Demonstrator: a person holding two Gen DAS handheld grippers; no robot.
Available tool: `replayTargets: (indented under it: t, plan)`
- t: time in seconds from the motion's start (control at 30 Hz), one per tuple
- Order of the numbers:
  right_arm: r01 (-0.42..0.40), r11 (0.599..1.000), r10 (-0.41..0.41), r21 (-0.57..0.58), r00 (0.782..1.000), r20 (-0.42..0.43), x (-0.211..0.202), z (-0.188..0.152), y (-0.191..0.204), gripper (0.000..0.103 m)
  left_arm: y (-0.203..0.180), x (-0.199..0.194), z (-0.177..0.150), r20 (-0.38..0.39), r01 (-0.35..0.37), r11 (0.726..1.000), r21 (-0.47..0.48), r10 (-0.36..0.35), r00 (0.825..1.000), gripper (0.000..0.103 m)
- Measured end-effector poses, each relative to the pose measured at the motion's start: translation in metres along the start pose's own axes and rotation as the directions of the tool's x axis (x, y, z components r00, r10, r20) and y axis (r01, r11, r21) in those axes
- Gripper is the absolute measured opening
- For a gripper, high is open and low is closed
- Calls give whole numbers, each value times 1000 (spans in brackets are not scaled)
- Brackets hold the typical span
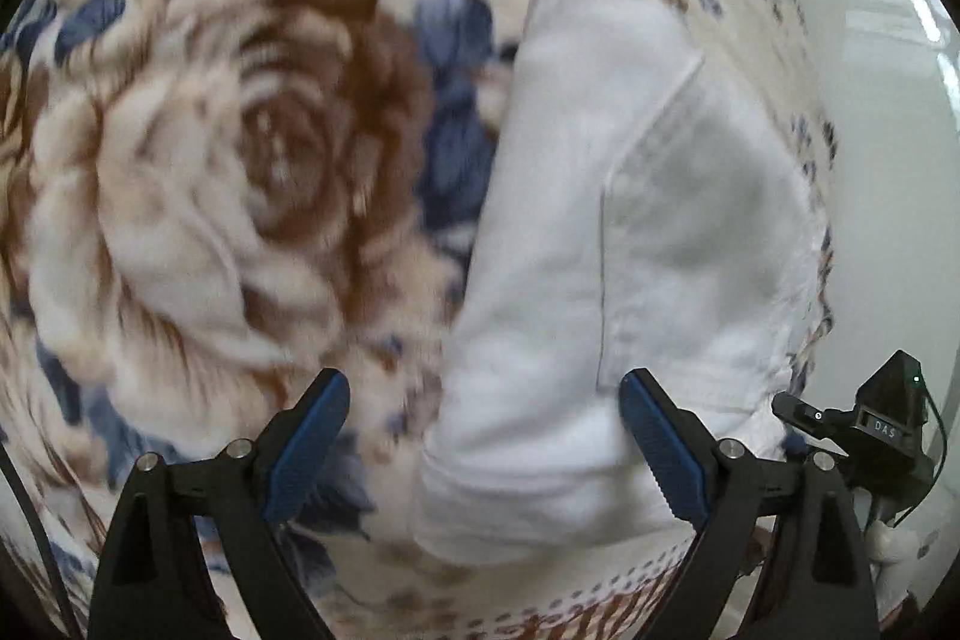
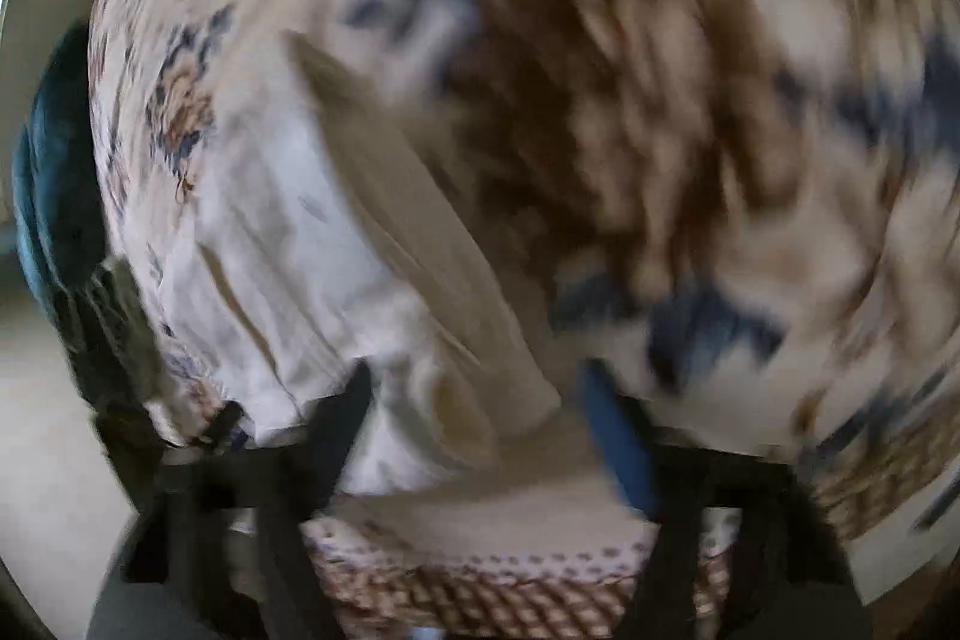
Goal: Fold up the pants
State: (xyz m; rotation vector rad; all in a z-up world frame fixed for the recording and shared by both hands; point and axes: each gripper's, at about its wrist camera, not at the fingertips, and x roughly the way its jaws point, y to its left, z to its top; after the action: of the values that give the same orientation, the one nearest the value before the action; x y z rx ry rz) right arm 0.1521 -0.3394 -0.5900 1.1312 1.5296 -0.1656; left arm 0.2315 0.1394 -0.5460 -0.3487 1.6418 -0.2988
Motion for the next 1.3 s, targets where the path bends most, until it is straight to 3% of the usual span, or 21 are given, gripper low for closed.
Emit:
replayTargets:
  t: [0.03,0.1,0.17,0.23,0.3,0.37,0.4,0.43,0.5,0.57,0.67,0.73,0.9,0.97,1.1,1.2,1.3]
  plan:
    - [-47,999,47,4,999,11,0,-5,-3,20,-1,1,-5,4,-27,1000,6,27,1000,92]
    - [0,994,7,-107,998,63,-9,-15,8,11,-4,2,-7,7,-43,999,13,43,999,94]
    - [124,971,-101,-205,988,119,-15,-20,14,11,-11,1,-6,19,-96,994,44,95,995,94]
    - [304,929,-285,-212,951,117,0,-11,-1,7,-22,2,-4,40,-157,984,86,154,987,94]
    - [257,948,-256,-190,966,30,12,-3,-15,7,-31,-1,-2,58,-211,968,136,205,977,94]
    - [270,937,-267,-223,963,45,5,-4,-7,8,-45,-16,-3,103,-270,947,171,256,961,94]
    - [288,915,-276,-282,958,84,-5,-7,5,14,-52,-25,-6,136,-288,939,187,265,955,94]
    - [322,888,-291,-329,946,141,-16,-12,18,38,-58,-35,-9,168,-301,933,198,270,948,94]
    - [348,861,-273,-372,931,242,-35,-21,37,65,-71,-48,-13,201,-306,930,204,266,943,94]
    - [314,861,-208,-399,935,286,-45,-25,57,70,-79,-47,-13,205,-303,932,199,263,943,94]
    - [266,876,-182,-402,955,236,-38,-20,75,70,-83,-36,-7,236,-359,917,175,315,919,94]
    - [282,872,-203,-400,952,229,-33,-21,82,70,-82,-31,-4,250,-372,912,174,325,912,94]
    - [272,881,-177,-387,948,264,-44,-20,92,70,-66,-15,1,184,-346,923,167,316,931,94]
    - [242,890,-165,-386,961,222,-36,-13,87,70,-64,-10,2,176,-339,927,161,311,934,94]
    - [157,926,-149,-344,988,51,9,4,68,70,-66,-7,4,174,-345,924,166,317,932,94]
    - [233,892,-239,-386,970,34,35,2,65,69,-72,-6,1,171,-339,923,181,310,935,94]
    - [266,868,-273,-420,961,45,36,-2,68,62,-80,4,-2,162,-334,922,197,305,938,94]
